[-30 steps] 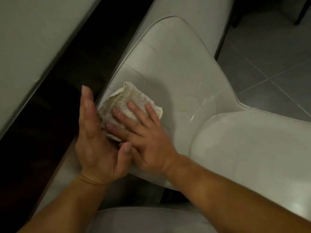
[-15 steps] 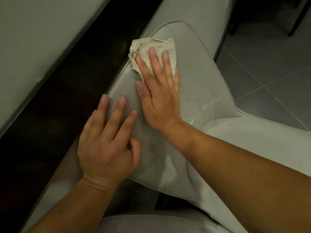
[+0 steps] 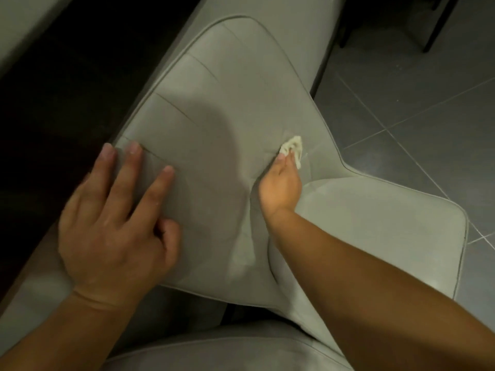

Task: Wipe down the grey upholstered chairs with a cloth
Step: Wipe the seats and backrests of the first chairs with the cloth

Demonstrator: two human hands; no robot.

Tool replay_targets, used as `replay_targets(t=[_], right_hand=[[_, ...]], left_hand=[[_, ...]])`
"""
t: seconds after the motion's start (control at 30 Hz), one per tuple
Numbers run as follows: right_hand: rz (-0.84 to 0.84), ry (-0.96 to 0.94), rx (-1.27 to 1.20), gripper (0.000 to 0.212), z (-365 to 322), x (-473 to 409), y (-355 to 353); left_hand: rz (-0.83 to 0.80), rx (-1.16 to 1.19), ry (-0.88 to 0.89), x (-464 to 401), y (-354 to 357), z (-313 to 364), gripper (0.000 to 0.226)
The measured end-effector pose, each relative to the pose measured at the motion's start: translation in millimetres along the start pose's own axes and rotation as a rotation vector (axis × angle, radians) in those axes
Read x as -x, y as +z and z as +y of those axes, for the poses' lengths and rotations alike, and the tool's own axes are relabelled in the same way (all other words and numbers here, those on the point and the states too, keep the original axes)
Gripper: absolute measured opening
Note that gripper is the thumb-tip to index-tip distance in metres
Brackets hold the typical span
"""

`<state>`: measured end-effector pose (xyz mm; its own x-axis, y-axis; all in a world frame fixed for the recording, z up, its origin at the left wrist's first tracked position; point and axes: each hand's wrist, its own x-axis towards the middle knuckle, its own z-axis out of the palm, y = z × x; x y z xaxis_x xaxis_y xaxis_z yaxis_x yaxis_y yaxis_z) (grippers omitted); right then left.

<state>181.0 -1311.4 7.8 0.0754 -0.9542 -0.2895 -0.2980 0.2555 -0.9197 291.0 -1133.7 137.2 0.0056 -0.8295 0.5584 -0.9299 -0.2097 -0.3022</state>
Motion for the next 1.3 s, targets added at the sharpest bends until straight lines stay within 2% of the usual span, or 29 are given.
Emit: replay_targets(t=[0.07, 0.17, 0.23, 0.4, 0.53, 0.57, 0.63, 0.7, 0.77, 0.83, 0.97, 1.07, 1.13, 1.17, 1.23, 1.3], right_hand=[[0.031, -0.135, -0.056, 0.044, -9, 27, 1], [-0.076, -0.525, -0.121, 0.048, -32, 82, 17], [-0.112, -0.57, -0.075, 0.053, -34, 104, 30], [-0.124, -0.311, -0.127, 0.054, -5, 94, 44], [-0.327, 0.292, -0.002, 0.046, 54, 68, 17], [-0.322, 0.334, 0.035, 0.043, 66, 72, 6], [-0.225, 0.186, -0.005, 0.042, 73, 91, -11], [-0.164, -0.124, -0.065, 0.042, 67, 121, -18], [-0.245, -0.42, -0.027, 0.045, 63, 155, -14], [-0.354, -0.492, 0.016, 0.054, 65, 182, -6], [-0.385, -0.146, 0.1, 0.061, 93, 170, -1], [-0.393, 0.269, -0.065, 0.046, 124, 134, -6], [-0.472, 0.42, 0.002, 0.042, 136, 118, -10], [-0.488, 0.442, 0.114, 0.042, 138, 113, -13], [-0.376, 0.361, 0.243, 0.043, 128, 110, -17], [-0.178, 0.18, 0.16, 0.04, 102, 119, -18]], left_hand=[[0.008, 0.035, -0.008, 2, 3, -2, 0.053], [-0.023, 0.055, 0.0, 8, 11, -9, 0.061], [-0.096, 0.058, 0.007, 12, 14, -13, 0.065], [0.002, 0.06, -0.007, 8, 17, -7, 0.055], [-0.048, 0.078, -0.029, 7, 14, -6, 0.056], [-0.057, 0.066, -0.03, 8, 13, -6, 0.056], [-0.063, 0.052, -0.035, 8, 14, -7, 0.056], [-0.069, 0.048, -0.042, 6, 15, -8, 0.054], [-0.078, 0.039, -0.043, 7, 14, -8, 0.054], [-0.09, 0.039, -0.033, 8, 15, -9, 0.055], [-0.096, 0.049, -0.021, 9, 16, -10, 0.055], [-0.114, 0.063, -0.042, 7, 17, -9, 0.053], [-0.115, 0.071, -0.054, 7, 16, -9, 0.053], [-0.11, 0.066, -0.055, 8, 15, -8, 0.053], [-0.096, 0.045, -0.051, 7, 14, -5, 0.054], [-0.088, 0.041, -0.048, 5, 12, 0, 0.055]])
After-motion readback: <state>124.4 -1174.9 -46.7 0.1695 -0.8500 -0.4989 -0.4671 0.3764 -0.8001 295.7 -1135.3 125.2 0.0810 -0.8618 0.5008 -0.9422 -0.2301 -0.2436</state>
